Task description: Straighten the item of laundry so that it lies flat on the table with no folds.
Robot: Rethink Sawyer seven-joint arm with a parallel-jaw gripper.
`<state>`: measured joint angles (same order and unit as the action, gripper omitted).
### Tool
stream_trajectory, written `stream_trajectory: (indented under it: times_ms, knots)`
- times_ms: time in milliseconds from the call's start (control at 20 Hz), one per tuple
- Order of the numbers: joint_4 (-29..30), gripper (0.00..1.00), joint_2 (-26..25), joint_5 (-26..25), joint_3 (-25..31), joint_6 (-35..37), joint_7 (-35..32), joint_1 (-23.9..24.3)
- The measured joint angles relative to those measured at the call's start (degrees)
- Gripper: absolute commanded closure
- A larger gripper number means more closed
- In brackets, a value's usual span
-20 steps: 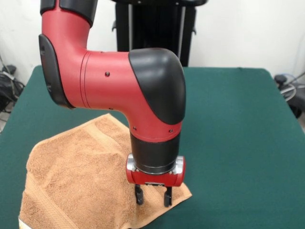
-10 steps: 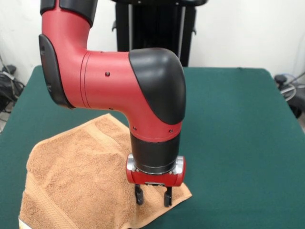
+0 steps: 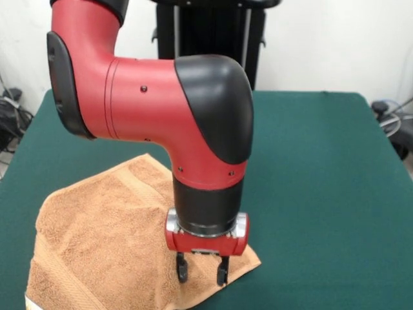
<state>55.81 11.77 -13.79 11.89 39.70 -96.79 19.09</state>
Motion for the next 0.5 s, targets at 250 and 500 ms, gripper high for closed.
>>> stream_trajectory:
  times_ms: [250, 500]
  knots:
    - [-10.3, 0.0, -5.5, -0.2, -2.1, 4.1, 0.0, -3.1]
    - [-19.9, 0.0, -9.6, -0.3, -3.0, 11.6, 0.0, -5.1]
